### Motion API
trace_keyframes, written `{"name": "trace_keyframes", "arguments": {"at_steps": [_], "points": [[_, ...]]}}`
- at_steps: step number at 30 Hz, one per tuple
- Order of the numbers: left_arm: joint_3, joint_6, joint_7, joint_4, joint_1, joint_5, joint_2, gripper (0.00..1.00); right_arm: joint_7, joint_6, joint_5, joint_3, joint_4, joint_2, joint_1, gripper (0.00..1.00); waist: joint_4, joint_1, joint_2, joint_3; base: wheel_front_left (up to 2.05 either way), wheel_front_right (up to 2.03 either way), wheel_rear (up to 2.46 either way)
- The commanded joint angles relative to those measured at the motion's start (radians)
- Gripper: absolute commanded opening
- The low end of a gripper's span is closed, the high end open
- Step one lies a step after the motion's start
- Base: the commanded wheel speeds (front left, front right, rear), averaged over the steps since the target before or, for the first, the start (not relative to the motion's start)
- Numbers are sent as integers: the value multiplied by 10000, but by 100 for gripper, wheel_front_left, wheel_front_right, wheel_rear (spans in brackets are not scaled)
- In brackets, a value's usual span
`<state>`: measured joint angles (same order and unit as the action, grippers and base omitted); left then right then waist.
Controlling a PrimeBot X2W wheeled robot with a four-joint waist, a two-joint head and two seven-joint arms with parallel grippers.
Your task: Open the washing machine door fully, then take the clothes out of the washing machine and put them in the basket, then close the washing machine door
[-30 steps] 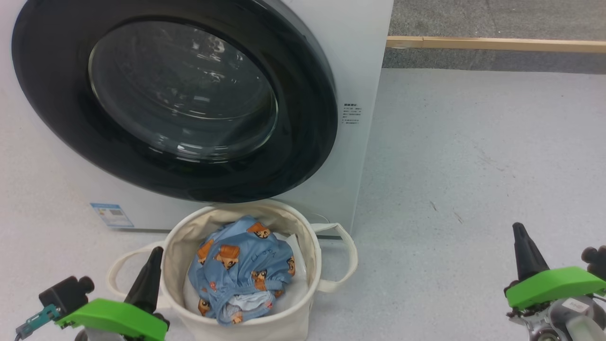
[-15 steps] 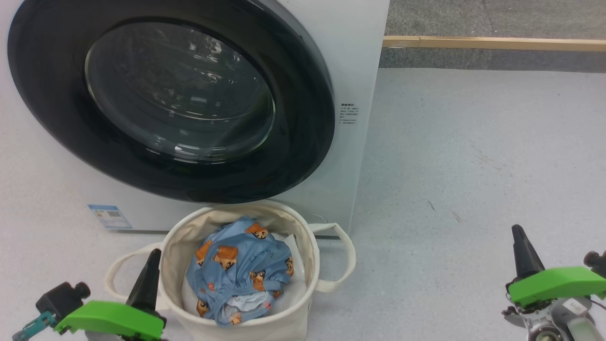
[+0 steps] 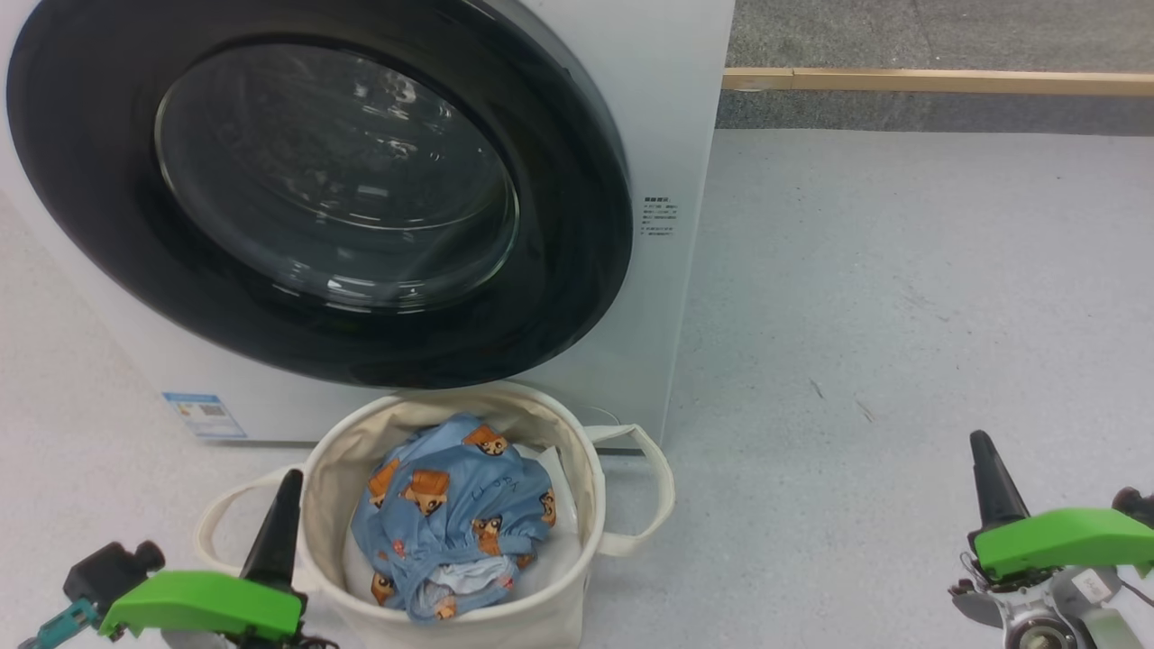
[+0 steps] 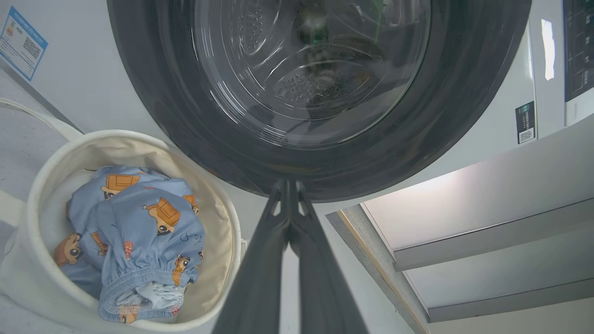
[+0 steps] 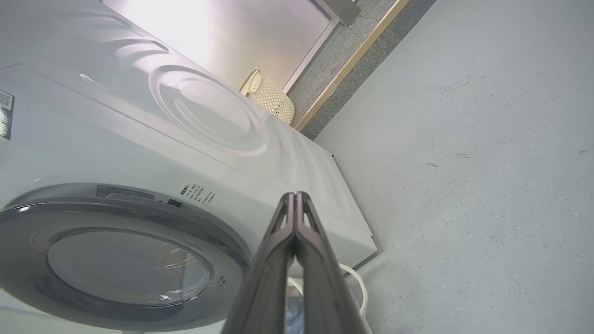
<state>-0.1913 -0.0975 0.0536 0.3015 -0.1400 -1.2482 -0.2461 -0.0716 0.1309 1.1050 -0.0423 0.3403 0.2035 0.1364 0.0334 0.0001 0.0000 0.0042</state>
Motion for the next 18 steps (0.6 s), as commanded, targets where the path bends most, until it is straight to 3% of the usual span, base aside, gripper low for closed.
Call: {"name": "trace_keyframes", "arguments": {"at_steps": [1, 18], "points": [[438, -85, -56, -355, -226, -209, -52, 0, 116, 4, 269, 87, -392, 33, 152, 0, -11, 0, 0, 0, 0, 0, 0], [1128, -155, -473, -415, -67, -1210, 481, 0, 608, 2, 1615, 507, -551, -410, 29, 0, -102, 0, 0, -3, 0, 0, 0]]}}
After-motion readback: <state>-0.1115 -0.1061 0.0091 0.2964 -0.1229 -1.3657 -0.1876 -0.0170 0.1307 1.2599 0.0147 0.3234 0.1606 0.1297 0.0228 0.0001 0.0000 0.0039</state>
